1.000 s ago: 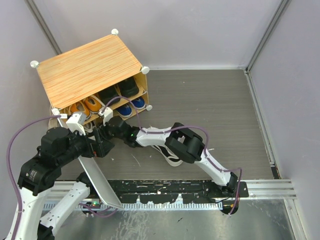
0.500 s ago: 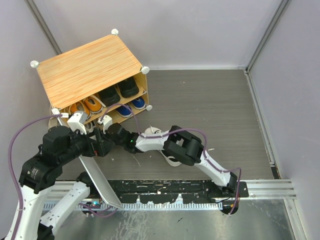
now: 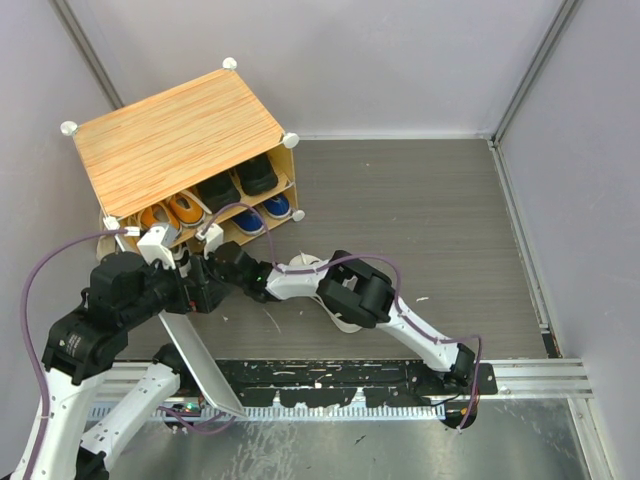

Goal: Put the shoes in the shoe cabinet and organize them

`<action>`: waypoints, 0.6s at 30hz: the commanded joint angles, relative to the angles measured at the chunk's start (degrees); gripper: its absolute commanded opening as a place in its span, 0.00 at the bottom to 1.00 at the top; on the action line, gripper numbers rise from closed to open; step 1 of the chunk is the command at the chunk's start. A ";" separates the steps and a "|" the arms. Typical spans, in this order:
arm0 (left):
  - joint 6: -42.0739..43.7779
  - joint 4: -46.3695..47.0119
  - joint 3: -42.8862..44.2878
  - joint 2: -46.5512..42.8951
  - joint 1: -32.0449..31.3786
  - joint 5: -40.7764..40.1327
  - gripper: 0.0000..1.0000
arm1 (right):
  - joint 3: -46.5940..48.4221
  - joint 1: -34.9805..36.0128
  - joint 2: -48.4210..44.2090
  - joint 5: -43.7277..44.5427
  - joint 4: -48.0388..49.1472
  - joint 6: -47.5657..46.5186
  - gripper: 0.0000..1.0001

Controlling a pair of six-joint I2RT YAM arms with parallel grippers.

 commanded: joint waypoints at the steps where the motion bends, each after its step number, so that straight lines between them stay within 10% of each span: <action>1: 1.19 1.31 -0.46 -0.67 -0.05 -1.44 0.98 | 1.85 -1.33 -0.11 3.55 4.26 -0.70 0.50; 18: 1.90 2.77 1.76 -2.07 -0.09 0.16 0.98 | -25.91 -1.16 -31.47 12.23 -14.04 0.03 0.59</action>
